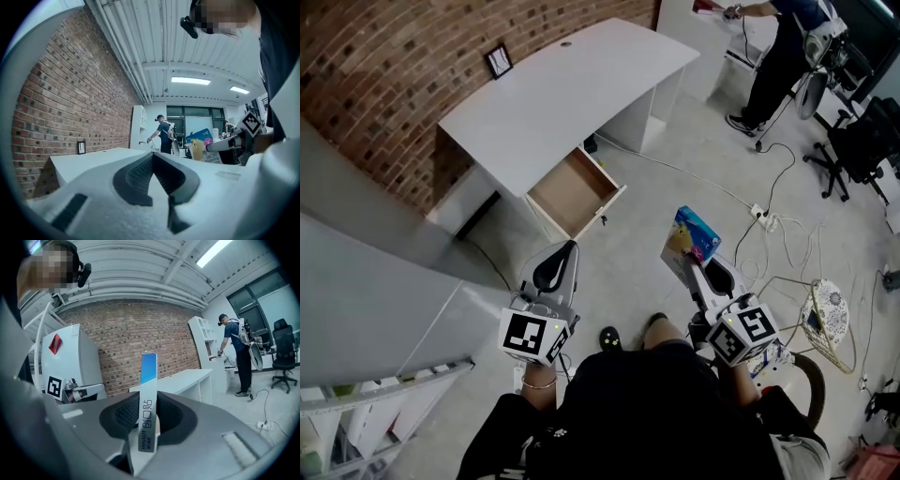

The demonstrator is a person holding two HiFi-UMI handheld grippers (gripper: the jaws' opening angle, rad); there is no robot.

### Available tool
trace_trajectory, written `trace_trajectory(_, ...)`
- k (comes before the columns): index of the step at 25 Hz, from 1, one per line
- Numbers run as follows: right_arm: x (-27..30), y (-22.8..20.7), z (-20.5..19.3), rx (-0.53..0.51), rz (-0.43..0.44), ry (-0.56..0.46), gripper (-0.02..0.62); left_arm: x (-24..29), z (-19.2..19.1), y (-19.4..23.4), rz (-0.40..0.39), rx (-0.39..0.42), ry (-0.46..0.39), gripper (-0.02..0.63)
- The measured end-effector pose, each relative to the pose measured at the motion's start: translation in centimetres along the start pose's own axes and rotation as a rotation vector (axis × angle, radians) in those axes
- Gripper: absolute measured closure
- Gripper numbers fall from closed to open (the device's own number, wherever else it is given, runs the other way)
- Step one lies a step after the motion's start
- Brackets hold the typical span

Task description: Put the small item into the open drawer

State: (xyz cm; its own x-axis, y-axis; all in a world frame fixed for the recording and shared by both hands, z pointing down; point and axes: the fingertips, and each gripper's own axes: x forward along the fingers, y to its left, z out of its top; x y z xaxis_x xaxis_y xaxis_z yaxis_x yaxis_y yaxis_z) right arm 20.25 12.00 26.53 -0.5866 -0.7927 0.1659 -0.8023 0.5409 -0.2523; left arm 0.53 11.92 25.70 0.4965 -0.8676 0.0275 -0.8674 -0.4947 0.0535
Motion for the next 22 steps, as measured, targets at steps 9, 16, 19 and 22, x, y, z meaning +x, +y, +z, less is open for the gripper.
trace_trajectory(9, 5.3, -0.5, 0.5, 0.009, 0.081, 0.023, 0.500, 0.0, -0.1, 3.7, 0.102, 0.017, 0.020, 0.615)
trace_trajectory(16, 10.8, -2.0, 1.9, -0.009, 0.225, 0.051, 0.500, 1.9, -0.1, 6.8, 0.261, 0.008, 0.018, 0.615)
trace_trajectory(19, 12.9, -3.8, 2.4, -0.020, 0.273, 0.078, 0.502, 3.5, 0.2, 7.6, 0.317, 0.010, 0.019, 0.615)
trace_trajectory(22, 15.3, -5.3, 3.1, -0.025, 0.318, 0.100, 0.500, 5.1, 0.5, 8.2, 0.368, 0.009, 0.022, 0.615)
